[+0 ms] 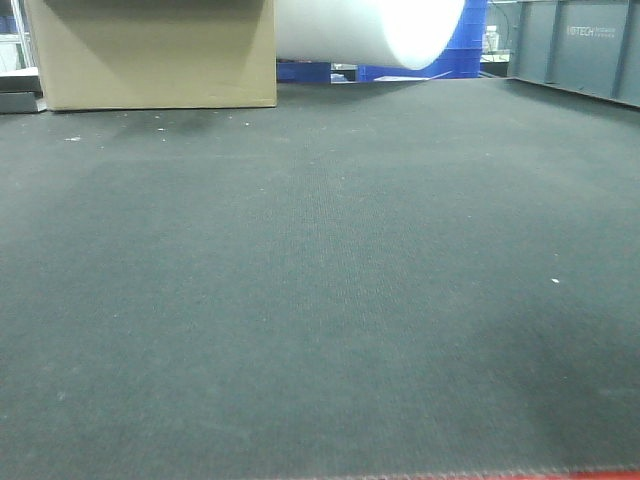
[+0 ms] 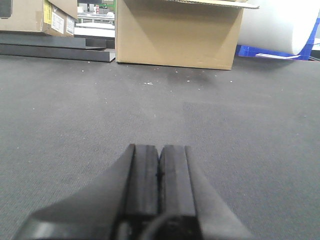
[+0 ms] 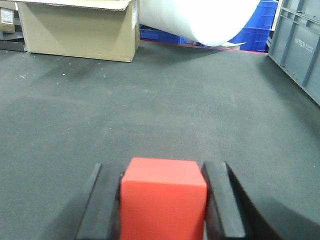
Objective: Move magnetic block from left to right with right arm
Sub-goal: 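Drive the base up to the second carpeted table, cube still held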
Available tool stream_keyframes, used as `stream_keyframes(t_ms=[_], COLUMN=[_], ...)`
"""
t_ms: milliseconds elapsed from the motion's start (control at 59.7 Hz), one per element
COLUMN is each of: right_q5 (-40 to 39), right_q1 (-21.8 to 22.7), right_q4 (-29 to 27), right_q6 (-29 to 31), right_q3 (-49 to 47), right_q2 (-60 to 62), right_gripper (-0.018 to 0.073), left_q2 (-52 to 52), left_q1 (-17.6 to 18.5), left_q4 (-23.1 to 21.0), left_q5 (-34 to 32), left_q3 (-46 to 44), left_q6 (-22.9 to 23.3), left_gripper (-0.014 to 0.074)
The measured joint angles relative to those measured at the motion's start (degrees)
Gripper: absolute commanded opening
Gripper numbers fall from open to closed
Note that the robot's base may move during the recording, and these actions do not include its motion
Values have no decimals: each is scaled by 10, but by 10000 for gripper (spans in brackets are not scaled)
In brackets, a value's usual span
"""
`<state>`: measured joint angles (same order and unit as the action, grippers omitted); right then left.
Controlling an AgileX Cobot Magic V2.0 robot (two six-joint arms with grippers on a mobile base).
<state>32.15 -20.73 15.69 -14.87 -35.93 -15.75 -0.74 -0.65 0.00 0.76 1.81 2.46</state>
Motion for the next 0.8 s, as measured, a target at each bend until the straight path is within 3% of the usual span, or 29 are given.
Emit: stream_keyframes(t_ms=[804], right_q5=[0], right_q1=[0], right_q4=[0], right_q6=[0], right_q3=[0], right_q2=[0], right_gripper=[139], left_q2=[0], left_q1=[0], left_q4=[0], left_q5=[0], left_q3=[0], left_q6=[0], left_gripper=[-116])
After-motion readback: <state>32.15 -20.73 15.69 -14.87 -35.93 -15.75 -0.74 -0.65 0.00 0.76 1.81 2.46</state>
